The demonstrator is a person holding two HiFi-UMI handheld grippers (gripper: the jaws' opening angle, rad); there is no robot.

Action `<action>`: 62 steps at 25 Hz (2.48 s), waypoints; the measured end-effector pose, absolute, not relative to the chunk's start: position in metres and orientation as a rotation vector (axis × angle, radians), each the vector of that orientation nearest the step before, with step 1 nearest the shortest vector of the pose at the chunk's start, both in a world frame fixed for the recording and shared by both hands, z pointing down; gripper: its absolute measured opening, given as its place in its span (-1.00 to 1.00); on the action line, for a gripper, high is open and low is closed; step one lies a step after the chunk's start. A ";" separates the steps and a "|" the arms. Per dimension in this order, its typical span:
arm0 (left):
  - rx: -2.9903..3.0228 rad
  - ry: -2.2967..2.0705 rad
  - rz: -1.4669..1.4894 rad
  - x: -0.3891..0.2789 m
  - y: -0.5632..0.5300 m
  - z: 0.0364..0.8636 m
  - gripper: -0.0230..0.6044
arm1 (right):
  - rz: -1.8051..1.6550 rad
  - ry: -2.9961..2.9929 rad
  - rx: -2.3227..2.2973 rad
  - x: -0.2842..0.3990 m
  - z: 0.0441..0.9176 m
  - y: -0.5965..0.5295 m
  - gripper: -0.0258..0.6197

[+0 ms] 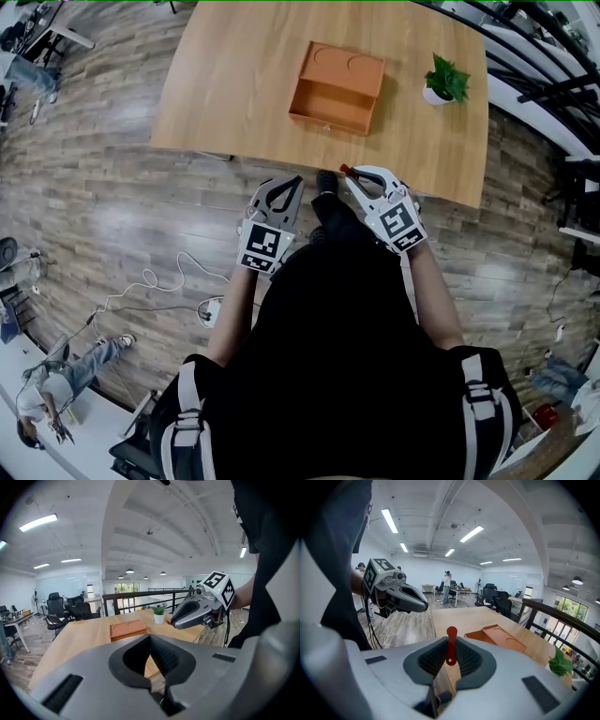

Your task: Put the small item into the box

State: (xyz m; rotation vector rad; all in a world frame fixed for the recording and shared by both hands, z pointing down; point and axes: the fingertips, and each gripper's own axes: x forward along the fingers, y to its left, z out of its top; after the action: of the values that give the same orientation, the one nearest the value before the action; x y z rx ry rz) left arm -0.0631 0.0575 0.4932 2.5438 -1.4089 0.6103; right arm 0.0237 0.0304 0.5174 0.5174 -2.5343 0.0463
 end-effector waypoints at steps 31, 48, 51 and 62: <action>2.458 -1.432 0.715 -0.093 -0.117 0.497 -0.86 | 0.207 -2.528 0.332 -0.018 0.570 -0.133 -0.72; 2.397 -1.428 0.681 -0.118 -0.158 0.517 -0.86 | 0.235 -2.411 0.251 -0.038 0.626 -0.178 -0.72; 2.394 -1.409 0.667 -0.128 -0.155 0.517 -0.86 | 0.239 -2.378 0.257 -0.044 0.632 -0.178 -0.72; 2.494 -1.314 0.723 -0.177 -0.189 0.518 -0.86 | 0.253 -2.300 0.384 -0.063 0.634 -0.191 -0.72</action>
State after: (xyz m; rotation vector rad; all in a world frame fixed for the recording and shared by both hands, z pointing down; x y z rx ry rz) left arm -0.1767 -0.1893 0.5181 2.4944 -1.3140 0.7231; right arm -0.0633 -0.1911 0.6338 0.3840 -2.3004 0.2534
